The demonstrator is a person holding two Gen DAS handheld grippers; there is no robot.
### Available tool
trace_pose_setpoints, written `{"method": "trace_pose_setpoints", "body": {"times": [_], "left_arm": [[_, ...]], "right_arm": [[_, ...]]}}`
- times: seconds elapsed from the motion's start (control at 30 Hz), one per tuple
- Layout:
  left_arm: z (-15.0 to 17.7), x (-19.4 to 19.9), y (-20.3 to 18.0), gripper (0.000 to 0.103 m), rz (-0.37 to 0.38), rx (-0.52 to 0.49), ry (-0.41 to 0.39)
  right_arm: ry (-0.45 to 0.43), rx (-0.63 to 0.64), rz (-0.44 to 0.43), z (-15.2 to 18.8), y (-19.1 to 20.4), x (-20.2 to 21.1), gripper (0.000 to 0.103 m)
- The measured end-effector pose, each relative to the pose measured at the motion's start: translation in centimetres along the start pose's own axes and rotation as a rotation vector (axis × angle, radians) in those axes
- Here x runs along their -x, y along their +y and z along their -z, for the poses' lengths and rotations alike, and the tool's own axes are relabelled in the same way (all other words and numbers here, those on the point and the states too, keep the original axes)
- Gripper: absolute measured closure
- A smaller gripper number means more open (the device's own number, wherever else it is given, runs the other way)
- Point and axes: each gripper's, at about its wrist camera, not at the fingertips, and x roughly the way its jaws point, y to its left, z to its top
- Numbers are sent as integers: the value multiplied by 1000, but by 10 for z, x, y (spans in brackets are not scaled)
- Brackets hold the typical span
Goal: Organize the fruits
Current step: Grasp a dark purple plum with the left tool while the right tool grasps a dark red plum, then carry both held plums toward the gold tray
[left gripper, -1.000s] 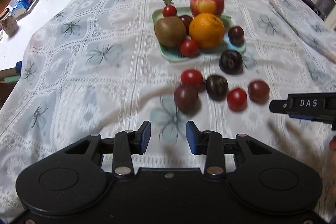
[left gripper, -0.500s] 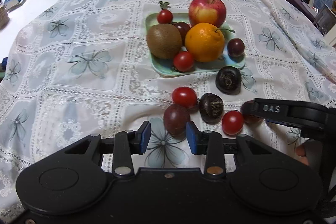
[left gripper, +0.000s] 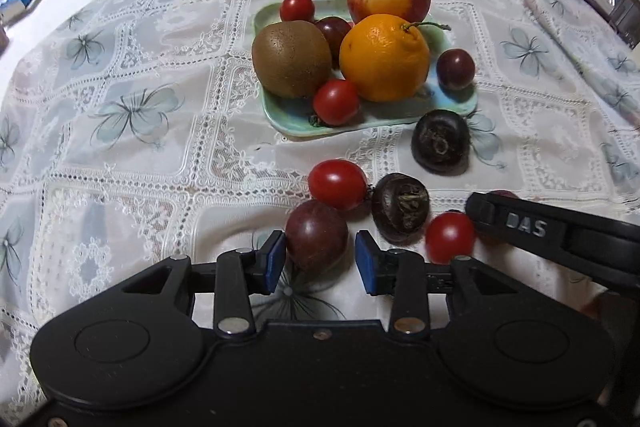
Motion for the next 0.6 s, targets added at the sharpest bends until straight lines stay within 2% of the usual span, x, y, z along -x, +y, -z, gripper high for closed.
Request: {"method": "trace_pose_setpoints", "body": {"times": [0.1,0.27,0.33,0.4,0.6], "left_arm": [[-3,-10,1,56,-2,11,29],[-4,-14,-1,51,2,20,30],[-5,-15,-3,52,-5,24,33],[-5,-14,-3,60,-18,22,24],[-3,-5,3,60,-5,35,18]], "right_arm": [[-4,6,-18,1,-2,3,59],[7,-26,-44,1,-8,6,59],[3,-20,-48,2,-9,6,59],[-3,-18,-48,3,-8,7,59],[-13,-19,-56,7,-10,14,59]]}}
